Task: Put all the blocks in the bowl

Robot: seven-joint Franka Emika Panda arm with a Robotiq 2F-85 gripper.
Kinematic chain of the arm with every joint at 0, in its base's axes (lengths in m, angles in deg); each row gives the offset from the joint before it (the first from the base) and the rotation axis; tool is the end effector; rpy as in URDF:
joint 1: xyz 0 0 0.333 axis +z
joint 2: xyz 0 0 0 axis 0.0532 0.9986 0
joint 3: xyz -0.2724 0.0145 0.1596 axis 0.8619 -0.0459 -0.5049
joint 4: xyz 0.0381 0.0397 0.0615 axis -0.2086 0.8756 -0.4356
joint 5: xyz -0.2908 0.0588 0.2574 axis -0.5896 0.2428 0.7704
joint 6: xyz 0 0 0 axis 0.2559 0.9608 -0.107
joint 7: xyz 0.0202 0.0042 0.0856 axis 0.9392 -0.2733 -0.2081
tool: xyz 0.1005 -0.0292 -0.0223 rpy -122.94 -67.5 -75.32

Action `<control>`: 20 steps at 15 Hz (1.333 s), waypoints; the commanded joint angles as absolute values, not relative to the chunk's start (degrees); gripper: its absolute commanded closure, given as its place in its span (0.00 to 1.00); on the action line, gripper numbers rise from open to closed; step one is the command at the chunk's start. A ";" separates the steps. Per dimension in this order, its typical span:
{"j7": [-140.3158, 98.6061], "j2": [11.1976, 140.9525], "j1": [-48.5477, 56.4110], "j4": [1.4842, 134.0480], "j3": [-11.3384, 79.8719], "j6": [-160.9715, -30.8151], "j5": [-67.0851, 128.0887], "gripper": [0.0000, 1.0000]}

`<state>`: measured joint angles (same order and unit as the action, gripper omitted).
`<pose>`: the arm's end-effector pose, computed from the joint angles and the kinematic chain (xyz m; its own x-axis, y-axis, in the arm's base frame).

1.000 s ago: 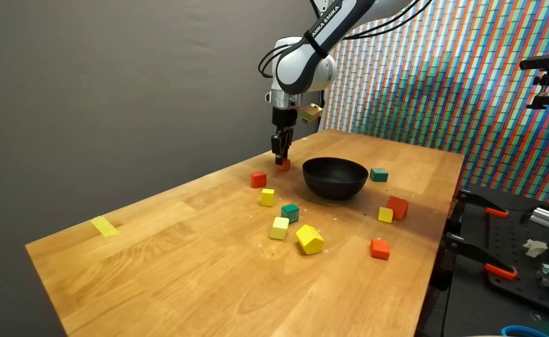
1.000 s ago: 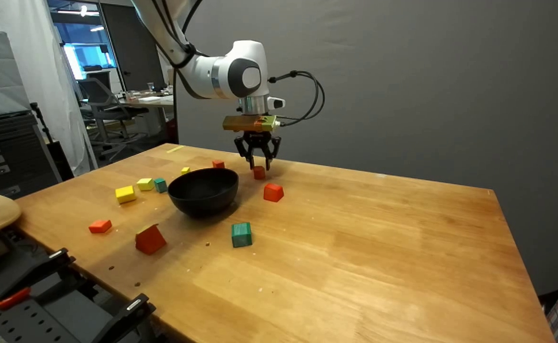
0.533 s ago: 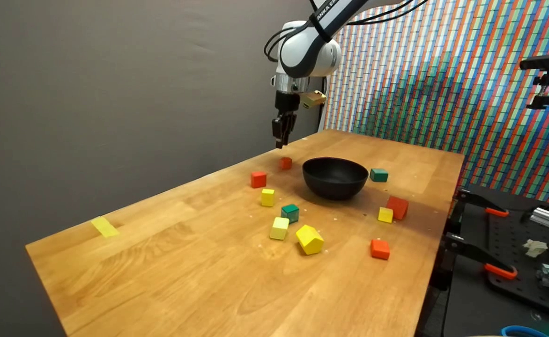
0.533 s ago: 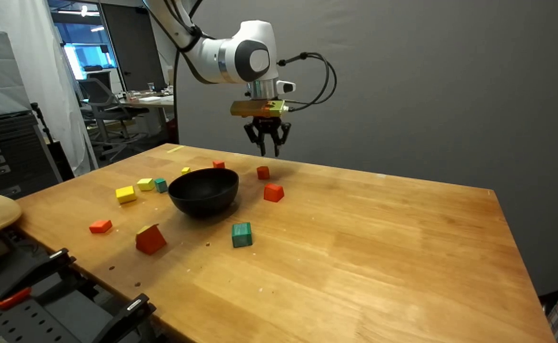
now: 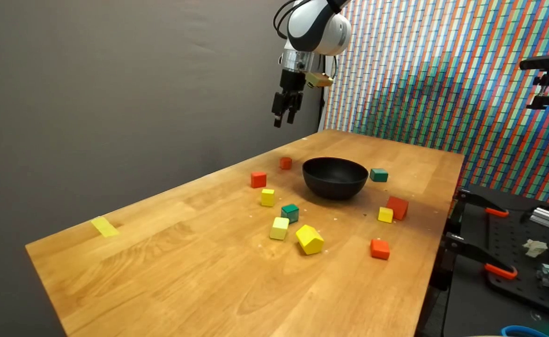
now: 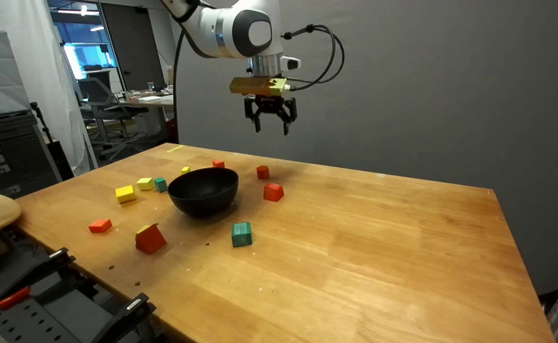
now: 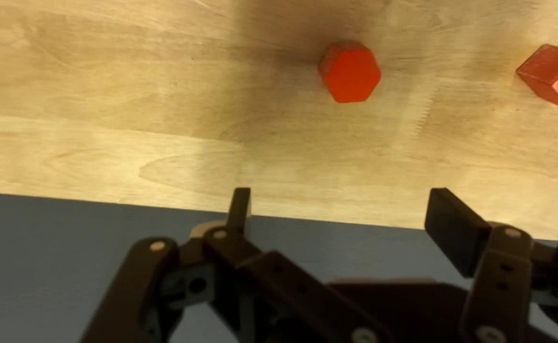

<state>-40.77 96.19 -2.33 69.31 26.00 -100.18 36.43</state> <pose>0.7023 -0.0198 0.2588 0.9692 0.1867 0.1608 0.1959 -0.9797 -0.0435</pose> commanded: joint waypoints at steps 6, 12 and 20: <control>-41.57 100.14 -2.03 70.53 24.42 -99.77 37.36 0.00; -40.70 103.53 -1.19 70.38 24.71 -100.66 36.78 0.01; -39.87 103.58 -0.55 71.13 25.62 -103.47 35.88 0.72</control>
<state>-40.76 103.95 -1.27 70.88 24.80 -101.02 37.03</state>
